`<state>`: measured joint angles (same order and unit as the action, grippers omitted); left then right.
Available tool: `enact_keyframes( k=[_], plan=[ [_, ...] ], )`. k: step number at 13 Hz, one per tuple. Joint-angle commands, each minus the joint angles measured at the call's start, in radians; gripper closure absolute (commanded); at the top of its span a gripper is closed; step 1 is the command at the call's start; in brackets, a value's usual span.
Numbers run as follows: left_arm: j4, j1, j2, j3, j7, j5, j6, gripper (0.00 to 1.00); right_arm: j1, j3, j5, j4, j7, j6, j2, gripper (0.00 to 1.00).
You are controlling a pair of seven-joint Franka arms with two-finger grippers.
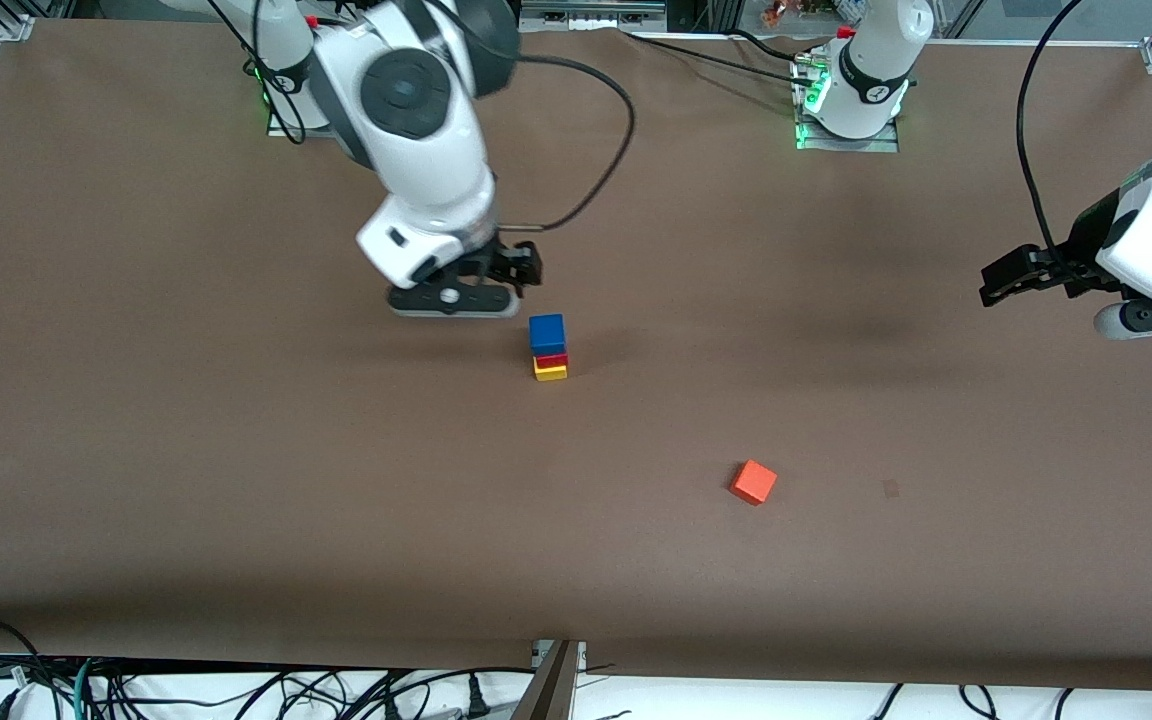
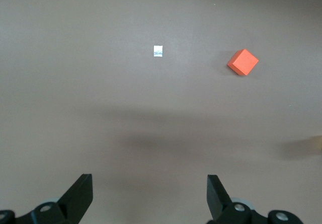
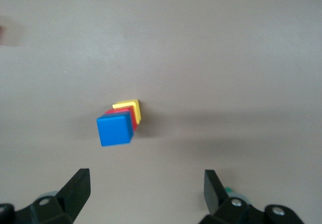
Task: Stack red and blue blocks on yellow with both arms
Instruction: 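Open the right gripper and withdraw it from the stack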
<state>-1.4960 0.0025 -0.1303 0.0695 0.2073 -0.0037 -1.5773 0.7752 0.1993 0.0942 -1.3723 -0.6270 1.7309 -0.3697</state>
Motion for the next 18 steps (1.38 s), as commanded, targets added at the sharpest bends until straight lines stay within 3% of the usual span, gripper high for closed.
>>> enact_keyframes(
  k=[1, 4, 8, 9, 12, 13, 16, 18],
  plan=[
    [0.031, -0.006, -0.017, -0.001, -0.022, 0.021, 0.006, 0.0, 0.001, 0.052, 0.027, -0.176, 0.074, -0.045, 0.174, 0.0],
    [0.031, -0.006, -0.019, -0.001, -0.02, 0.021, 0.006, 0.0, -0.069, 0.1, 0.025, -0.332, 0.335, -0.083, 0.342, 0.0],
    [0.034, -0.006, -0.026, -0.001, -0.019, 0.019, 0.006, 0.0, -0.278, 0.092, 0.016, -0.323, 0.574, -0.186, 0.38, 0.0],
    [0.034, -0.006, -0.028, -0.001, -0.019, 0.019, 0.006, 0.0, -0.337, 0.074, 0.007, -0.32, 0.592, -0.2, 0.38, 0.0],
    [0.034, -0.004, -0.029, -0.001, -0.019, 0.018, 0.006, 0.0, -0.551, -0.13, -0.059, -0.314, 0.601, -0.214, 0.385, 0.0],
    [0.036, -0.004, -0.029, -0.001, -0.019, 0.018, 0.006, 0.0, -0.588, -0.168, -0.076, -0.285, 0.601, -0.218, 0.38, 0.0],
    [0.036, -0.004, -0.031, -0.001, -0.019, 0.016, 0.006, 0.0, -0.611, -0.192, -0.077, -0.177, 0.609, -0.223, 0.313, 0.0],
    [0.036, -0.006, -0.031, -0.001, -0.019, 0.016, 0.006, 0.0, -0.611, -0.192, -0.079, -0.169, 0.607, -0.225, 0.31, 0.0]
  ],
)
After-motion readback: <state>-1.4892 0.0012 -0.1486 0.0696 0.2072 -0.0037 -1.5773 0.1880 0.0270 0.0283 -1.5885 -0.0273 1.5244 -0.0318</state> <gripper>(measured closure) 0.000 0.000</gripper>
